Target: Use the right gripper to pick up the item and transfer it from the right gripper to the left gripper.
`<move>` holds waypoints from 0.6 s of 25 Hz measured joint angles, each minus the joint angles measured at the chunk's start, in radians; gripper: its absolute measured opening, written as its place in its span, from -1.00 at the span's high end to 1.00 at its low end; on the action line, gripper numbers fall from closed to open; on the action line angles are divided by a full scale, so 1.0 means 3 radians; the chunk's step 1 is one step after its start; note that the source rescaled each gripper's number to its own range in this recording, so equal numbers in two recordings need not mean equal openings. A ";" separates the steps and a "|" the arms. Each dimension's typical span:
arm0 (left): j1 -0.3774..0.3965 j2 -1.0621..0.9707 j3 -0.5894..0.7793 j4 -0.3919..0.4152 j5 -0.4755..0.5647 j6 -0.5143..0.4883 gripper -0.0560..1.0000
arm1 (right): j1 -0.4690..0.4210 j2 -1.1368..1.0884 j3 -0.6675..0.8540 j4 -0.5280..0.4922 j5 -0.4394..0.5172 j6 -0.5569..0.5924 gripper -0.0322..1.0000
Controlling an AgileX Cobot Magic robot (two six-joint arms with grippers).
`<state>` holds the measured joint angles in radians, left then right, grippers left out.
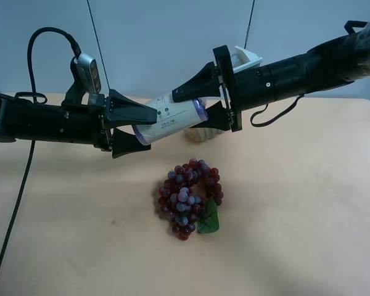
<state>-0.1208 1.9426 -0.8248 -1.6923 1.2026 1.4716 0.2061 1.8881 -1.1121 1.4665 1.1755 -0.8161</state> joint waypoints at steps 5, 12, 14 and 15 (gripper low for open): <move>0.0000 0.0040 0.0000 -0.0053 0.0001 0.0017 -1.00 | 0.0000 0.0000 0.0000 -0.0001 0.0000 0.0004 0.92; 0.0000 0.0040 0.0000 -0.0122 0.0004 0.0003 -1.00 | 0.0000 0.0000 0.0000 -0.0004 0.0000 0.0004 0.92; 0.0000 0.0040 0.0000 -0.0122 0.0004 0.0000 -1.00 | 0.0000 0.0000 0.0000 -0.0004 0.0000 0.0004 0.92; 0.0000 0.0040 0.0000 -0.0122 0.0004 -0.0010 -1.00 | 0.0000 0.0000 0.0000 -0.0004 0.0000 0.0004 0.92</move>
<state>-0.1208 1.9546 -0.8248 -1.7290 1.2038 1.4687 0.2061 1.8881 -1.1121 1.4654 1.1755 -0.8148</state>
